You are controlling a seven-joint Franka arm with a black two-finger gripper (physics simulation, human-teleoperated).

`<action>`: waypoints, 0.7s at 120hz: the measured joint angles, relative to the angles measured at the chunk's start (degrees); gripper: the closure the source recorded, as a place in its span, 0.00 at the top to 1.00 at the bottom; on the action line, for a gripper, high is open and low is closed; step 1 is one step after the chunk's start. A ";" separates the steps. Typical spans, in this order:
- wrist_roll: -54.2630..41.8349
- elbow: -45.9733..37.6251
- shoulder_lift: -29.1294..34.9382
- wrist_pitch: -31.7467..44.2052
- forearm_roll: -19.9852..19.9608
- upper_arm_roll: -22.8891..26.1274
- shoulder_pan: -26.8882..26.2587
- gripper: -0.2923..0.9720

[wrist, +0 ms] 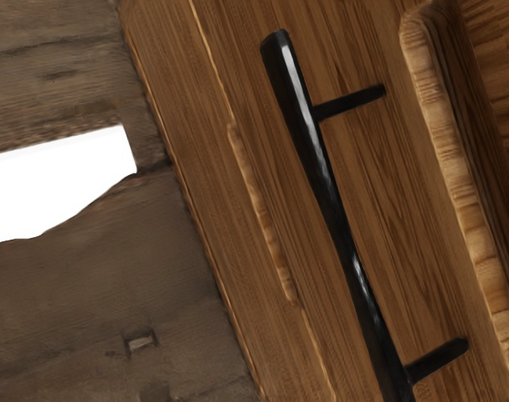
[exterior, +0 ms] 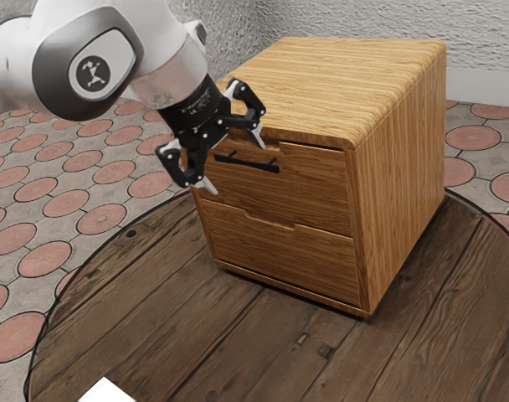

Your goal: Pull the drawer handle with one arm to open the drawer

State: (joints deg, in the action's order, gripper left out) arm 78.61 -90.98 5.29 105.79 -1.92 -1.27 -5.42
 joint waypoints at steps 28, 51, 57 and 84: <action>6.36 -9.88 5.13 9.18 0.56 -0.63 1.66 0.77; 10.15 -11.96 5.35 15.23 0.93 -0.46 1.55 0.77; 10.99 -12.52 5.59 16.16 0.96 -0.51 1.52 0.77; 13.97 -16.12 6.55 19.61 1.05 -1.52 1.83 0.77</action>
State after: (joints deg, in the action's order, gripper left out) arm 92.57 -107.10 11.84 125.40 -0.88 -2.79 -3.59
